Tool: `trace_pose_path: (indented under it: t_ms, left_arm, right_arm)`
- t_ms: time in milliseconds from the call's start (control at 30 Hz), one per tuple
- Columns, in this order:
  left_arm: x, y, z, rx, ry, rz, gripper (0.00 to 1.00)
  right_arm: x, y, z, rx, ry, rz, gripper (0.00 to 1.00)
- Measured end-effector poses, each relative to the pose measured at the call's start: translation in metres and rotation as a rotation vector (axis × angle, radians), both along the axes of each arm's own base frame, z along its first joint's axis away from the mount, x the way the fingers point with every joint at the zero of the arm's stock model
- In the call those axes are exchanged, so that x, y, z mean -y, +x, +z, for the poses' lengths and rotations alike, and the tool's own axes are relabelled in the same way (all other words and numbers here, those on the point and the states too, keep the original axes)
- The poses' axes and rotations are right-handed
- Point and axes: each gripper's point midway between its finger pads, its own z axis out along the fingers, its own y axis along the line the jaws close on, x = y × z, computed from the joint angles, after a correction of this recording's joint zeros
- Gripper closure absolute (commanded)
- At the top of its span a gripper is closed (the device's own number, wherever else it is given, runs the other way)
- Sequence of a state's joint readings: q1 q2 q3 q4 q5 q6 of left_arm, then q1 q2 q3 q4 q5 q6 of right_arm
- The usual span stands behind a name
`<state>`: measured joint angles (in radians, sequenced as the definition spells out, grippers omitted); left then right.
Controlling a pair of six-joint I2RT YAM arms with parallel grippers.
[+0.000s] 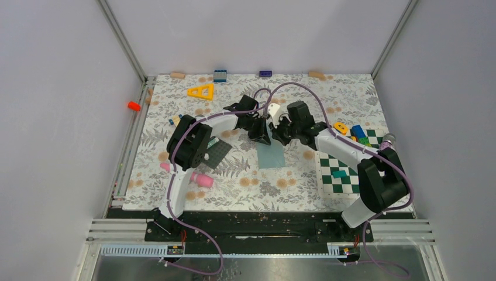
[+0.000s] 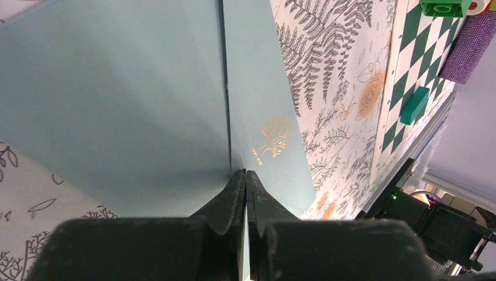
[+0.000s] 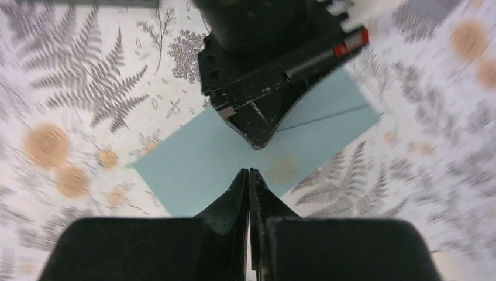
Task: Place the letter into the envelope and seal it
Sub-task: Seal the envelope flap on the envelope.
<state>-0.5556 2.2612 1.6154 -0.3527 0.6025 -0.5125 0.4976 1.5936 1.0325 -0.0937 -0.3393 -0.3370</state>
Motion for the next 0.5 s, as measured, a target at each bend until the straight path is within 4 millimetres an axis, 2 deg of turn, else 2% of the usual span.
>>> trace_pose_path:
  t_ms: [133,233,400,500]
  left_arm:
    - [0.000,0.000,0.000,-0.001,-0.002,-0.002,1.00]
    - [0.000,0.000,0.000,0.001,-0.003,-0.005,1.00]
    - [0.001,0.000,0.000,-0.002,-0.007,-0.010,1.00]
    - [0.001,0.000,0.000,-0.001,-0.008,-0.012,1.00]
  right_arm:
    - [0.001,-0.001,0.001,0.234,-0.144,0.233,1.00]
    - [0.009,-0.006,-0.017,0.372,-0.251,0.394,1.00]
    - [0.026,-0.025,-0.067,0.489,-0.395,0.611,1.00]
    - [0.023,-0.020,-0.076,0.558,-0.440,0.688,1.00]
